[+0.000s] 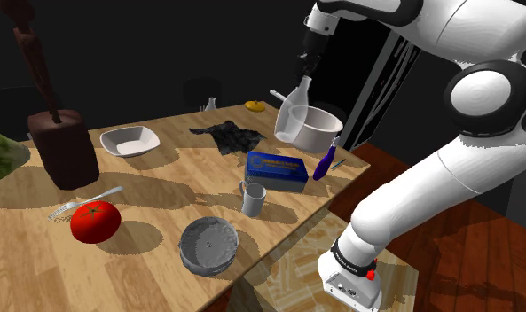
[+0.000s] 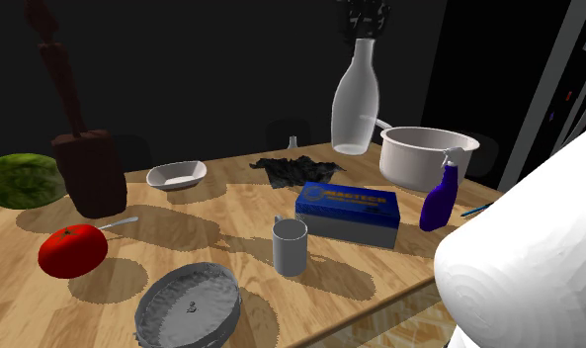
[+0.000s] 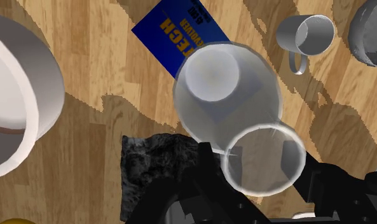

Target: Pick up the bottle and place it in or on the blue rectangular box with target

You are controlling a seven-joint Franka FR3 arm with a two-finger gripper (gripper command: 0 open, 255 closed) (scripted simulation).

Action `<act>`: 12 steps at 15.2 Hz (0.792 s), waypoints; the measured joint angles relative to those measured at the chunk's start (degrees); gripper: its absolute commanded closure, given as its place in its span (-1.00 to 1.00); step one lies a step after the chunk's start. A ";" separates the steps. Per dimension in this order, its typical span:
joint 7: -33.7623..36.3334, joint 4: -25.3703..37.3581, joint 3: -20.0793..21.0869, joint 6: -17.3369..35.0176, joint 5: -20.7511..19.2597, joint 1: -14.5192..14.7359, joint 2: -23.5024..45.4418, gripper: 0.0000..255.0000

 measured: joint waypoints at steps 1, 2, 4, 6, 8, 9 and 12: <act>-0.14 -1.22 -0.09 0.91 -0.06 -0.06 -0.30 1.00; -0.07 -2.35 -0.05 1.66 -0.10 -0.07 -0.69 1.00; -0.03 -4.42 -0.04 3.15 -0.17 -0.10 -1.28 1.00; 0.05 -6.26 0.00 4.61 -0.21 -0.10 -1.65 1.00; -0.07 -8.10 -0.10 6.27 -0.26 -0.16 -1.83 1.00; -0.05 -8.92 -0.11 7.00 -0.28 -0.17 -1.92 1.00; -0.05 -11.37 -0.14 9.17 -0.33 -0.21 -2.20 1.00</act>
